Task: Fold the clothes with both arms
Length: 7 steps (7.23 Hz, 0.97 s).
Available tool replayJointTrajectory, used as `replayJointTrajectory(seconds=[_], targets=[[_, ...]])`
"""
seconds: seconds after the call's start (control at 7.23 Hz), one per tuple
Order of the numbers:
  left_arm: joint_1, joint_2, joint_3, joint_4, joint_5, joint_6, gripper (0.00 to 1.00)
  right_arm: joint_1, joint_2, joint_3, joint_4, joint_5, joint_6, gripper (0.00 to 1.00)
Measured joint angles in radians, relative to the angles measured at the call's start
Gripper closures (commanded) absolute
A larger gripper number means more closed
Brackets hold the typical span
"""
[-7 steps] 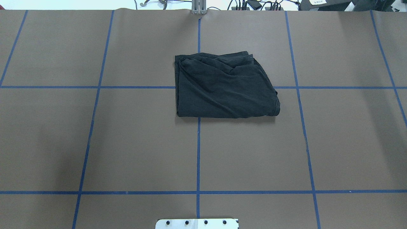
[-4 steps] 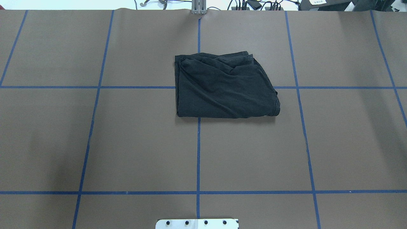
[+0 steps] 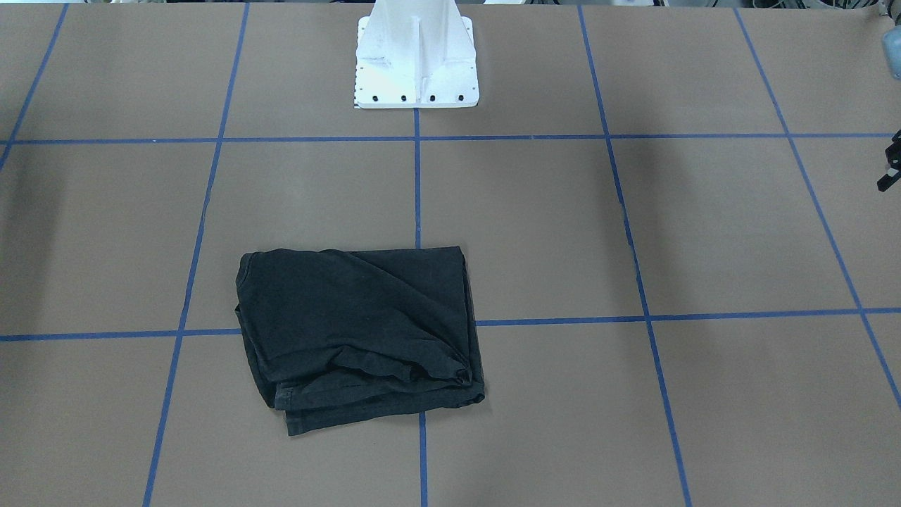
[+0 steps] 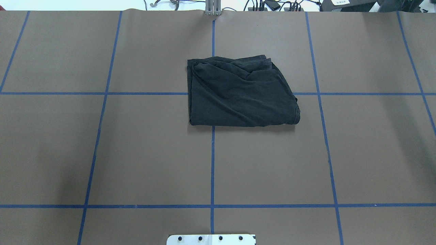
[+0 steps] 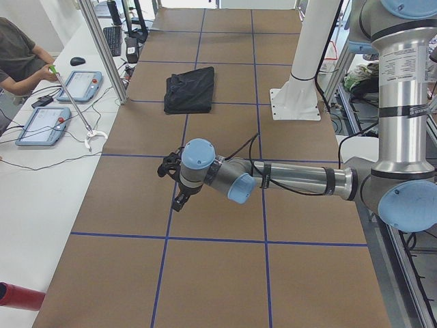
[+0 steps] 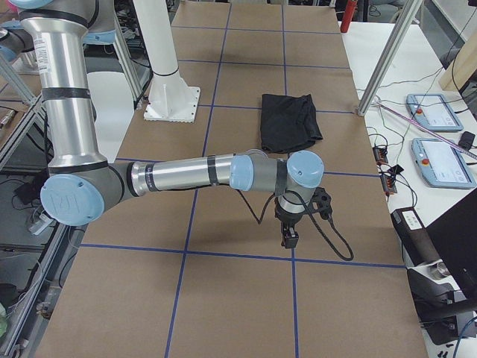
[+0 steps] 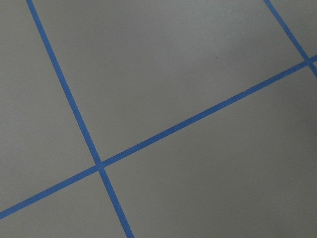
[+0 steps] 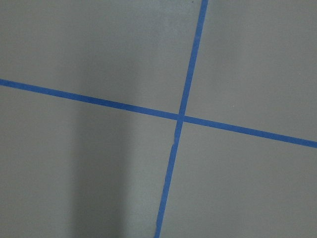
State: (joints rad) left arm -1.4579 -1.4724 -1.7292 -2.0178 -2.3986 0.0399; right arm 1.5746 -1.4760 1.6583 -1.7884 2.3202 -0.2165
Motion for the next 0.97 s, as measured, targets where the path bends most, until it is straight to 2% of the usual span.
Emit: replayJointTrajectory(seconds=[0.42,0.69,0.97], targets=[[-0.013,0.053,-0.052,-0.007,0.003,0.000,0.00,-0.001,-0.062,0.086,-0.010,0.045,0.008,0.00],[-0.015,0.081,-0.061,-0.008,0.004,-0.001,0.00,-0.007,-0.075,0.112,-0.003,0.049,0.107,0.00],[-0.012,0.021,-0.029,0.017,0.007,-0.020,0.00,-0.025,-0.072,0.116,-0.001,0.012,0.161,0.00]])
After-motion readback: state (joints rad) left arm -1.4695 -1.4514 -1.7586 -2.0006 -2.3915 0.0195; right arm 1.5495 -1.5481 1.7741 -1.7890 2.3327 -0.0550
